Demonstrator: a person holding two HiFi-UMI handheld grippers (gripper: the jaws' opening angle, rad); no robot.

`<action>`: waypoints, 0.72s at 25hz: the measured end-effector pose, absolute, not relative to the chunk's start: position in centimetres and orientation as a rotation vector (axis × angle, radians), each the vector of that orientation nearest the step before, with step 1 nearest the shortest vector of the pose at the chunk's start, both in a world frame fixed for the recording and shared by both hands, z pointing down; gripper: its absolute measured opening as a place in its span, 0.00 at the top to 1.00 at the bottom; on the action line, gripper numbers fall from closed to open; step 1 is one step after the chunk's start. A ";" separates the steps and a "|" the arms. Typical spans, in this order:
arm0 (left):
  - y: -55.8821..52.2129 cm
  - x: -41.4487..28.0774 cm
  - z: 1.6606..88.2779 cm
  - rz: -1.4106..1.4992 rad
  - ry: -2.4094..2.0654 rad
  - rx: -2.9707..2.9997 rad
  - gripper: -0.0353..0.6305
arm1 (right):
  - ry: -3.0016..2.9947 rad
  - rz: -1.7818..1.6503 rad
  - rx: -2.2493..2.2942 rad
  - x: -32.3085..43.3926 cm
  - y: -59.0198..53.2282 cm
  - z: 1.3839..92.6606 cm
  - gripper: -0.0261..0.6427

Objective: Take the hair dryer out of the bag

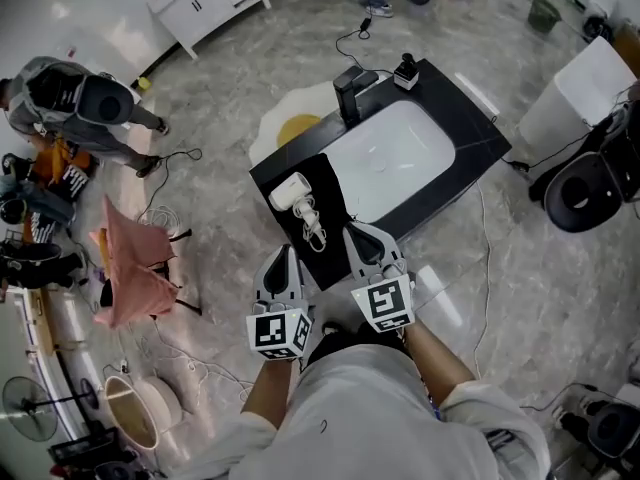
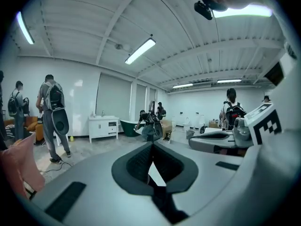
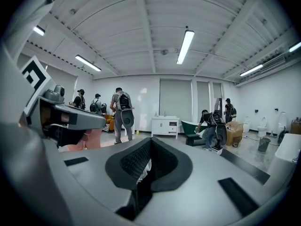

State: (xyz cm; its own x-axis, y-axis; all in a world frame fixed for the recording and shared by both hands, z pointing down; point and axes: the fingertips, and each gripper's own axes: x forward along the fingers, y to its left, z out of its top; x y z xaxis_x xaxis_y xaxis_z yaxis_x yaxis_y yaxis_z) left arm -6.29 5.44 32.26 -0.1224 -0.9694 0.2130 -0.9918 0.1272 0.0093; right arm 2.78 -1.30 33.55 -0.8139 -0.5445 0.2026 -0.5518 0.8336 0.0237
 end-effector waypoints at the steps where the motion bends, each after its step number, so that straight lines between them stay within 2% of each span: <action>1: 5.7 -6.7 31.4 0.191 -2.238 1.986 0.92 | -2.829 0.056 0.865 2.4 -1.0 32.8 0.97; 7: 8.5 -9.7 27.5 0.088 -2.303 2.051 0.92 | -2.893 0.007 0.890 0.3 1.9 28.7 0.97; 18: 11.1 -12.2 26.4 -0.026 -2.333 2.034 0.92 | -2.871 -0.091 0.930 -0.8 3.9 26.1 0.97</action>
State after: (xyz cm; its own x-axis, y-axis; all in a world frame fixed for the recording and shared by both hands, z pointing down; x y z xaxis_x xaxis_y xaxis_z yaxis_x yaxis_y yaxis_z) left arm -12.15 11.08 26.36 -0.1354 -0.9905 0.0237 -0.9897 0.1363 0.0433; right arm -0.83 3.91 26.08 -0.8034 -0.5874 0.0976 -0.5800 0.8091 0.0947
